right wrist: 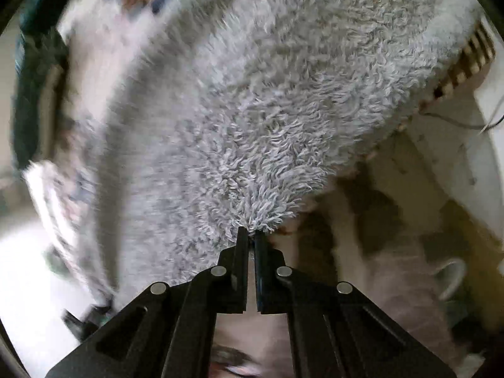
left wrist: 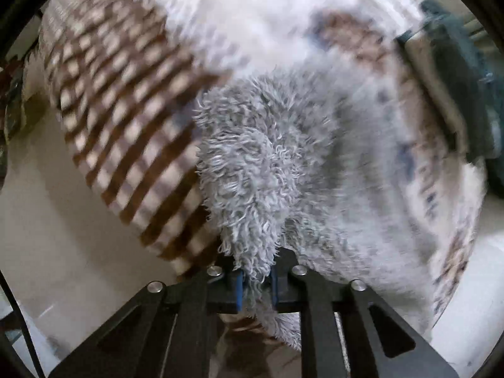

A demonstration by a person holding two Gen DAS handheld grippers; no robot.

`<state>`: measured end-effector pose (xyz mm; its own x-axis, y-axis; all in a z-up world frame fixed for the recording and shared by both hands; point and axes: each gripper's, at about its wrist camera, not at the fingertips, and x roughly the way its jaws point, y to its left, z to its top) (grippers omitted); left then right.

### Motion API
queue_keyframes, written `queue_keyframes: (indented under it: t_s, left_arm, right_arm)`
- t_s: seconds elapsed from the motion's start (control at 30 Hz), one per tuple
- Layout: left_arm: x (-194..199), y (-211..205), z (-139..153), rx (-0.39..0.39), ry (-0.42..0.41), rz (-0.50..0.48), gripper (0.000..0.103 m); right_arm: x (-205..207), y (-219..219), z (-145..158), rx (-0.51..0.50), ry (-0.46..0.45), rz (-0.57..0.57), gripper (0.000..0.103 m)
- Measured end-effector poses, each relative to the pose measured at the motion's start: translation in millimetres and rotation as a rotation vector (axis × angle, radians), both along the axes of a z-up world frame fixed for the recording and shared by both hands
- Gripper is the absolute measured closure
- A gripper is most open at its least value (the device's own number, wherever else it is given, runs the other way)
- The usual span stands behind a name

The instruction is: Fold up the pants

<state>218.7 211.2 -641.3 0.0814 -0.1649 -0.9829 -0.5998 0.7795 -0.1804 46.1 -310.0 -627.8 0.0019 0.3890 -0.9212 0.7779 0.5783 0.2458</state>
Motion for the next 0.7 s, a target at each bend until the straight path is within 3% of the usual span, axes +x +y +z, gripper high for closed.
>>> queue_keyframes:
  t_s: [0.03, 0.1, 0.13, 0.17, 0.23, 0.33, 0.4, 0.47, 0.53, 0.6, 0.67, 0.7]
  left_arm:
    - [-1.0, 2.0, -12.1, -0.022, 0.056, 0.011, 0.083]
    - [-3.8, 2.0, -16.4, -0.038, 0.109, 0.017, 0.073]
    - [-7.7, -0.4, -9.5, -0.030, 0.111, 0.003, 0.066]
    - [-10.7, -6.4, 1.0, -0.007, 0.106, -0.030, 0.048]
    - [-17.7, -15.8, 20.8, 0.048, 0.097, -0.081, 0.018]
    - [-18.8, -27.6, 49.9, 0.126, 0.058, -0.135, 0.015]
    - [-6.3, -33.7, 61.7, 0.164, 0.019, -0.154, 0.015]
    - [17.7, -37.5, 66.1, 0.211, -0.018, -0.174, 0.015]
    - [40.9, -36.1, 64.8, 0.214, -0.051, -0.173, 0.015]
    - [66.5, -33.8, 59.8, 0.231, -0.073, -0.165, 0.015]
    - [91.1, -30.4, 49.9, 0.253, -0.077, -0.174, 0.015]
    - [90.6, -29.3, 50.0, 0.251, -0.084, -0.182, 0.015]
  right_arm:
    - [9.3, 2.7, -6.2, 0.004, 0.018, 0.032, 0.096]
    - [25.8, 10.0, -12.8, 0.013, 0.127, 0.189, 0.077]
    - [32.9, 12.6, -9.0, 0.012, 0.144, 0.234, 0.060]
    - [41.3, 17.0, 1.9, 0.022, 0.127, 0.279, 0.051]
    - [59.7, 28.2, 29.2, 0.036, 0.080, 0.370, 0.050]
    - [121.2, 62.2, 67.7, 0.086, -0.023, 0.519, 0.049]
    - [179.3, 80.5, 72.5, 0.125, -0.112, 0.566, 0.049]
    - [248.5, 107.7, 63.2, 0.098, -0.169, 0.648, 0.049]
    - [305.3, 123.5, 43.0, 0.041, -0.186, 0.736, 0.049]
    - [351.1, 148.9, 7.7, 0.084, -0.137, 0.856, 0.049]
    - [363.2, 144.0, -35.1, 0.169, -0.074, 0.928, 0.051]
    - [362.1, 143.0, -45.0, 0.178, -0.042, 0.969, 0.057]
